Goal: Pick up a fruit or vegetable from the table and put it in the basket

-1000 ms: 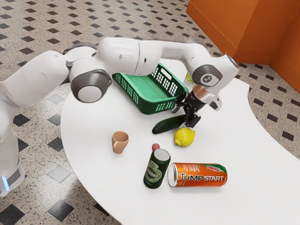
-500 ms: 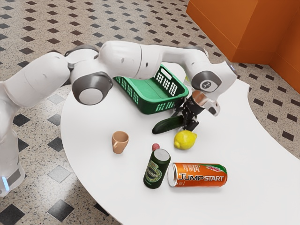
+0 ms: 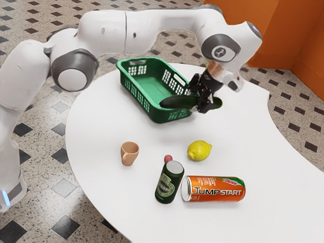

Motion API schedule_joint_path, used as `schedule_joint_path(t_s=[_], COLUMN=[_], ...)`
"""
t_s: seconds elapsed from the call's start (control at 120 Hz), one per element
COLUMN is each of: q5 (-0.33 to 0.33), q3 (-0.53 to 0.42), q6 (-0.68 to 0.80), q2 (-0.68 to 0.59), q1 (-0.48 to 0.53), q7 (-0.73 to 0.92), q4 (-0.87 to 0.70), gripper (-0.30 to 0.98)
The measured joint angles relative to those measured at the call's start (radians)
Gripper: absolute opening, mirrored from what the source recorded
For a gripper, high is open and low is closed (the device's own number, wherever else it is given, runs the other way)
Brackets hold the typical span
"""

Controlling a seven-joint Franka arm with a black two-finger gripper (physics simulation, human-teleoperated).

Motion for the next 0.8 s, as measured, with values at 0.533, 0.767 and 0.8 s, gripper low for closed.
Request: schedule_joint_path(t_s=[0.533,0.767,0.8], q5=[0.107,0.050,0.044], q3=[0.092,0.089,0.089], q6=[0.045,0.106,0.118], q2=[-0.209,-0.139,-0.134], q1=[0.255,0.299,0.302], q7=[0.278,0.430,0.452], q4=[-0.229,-0.235,-0.235], gripper=[0.19,0.18,0.18])
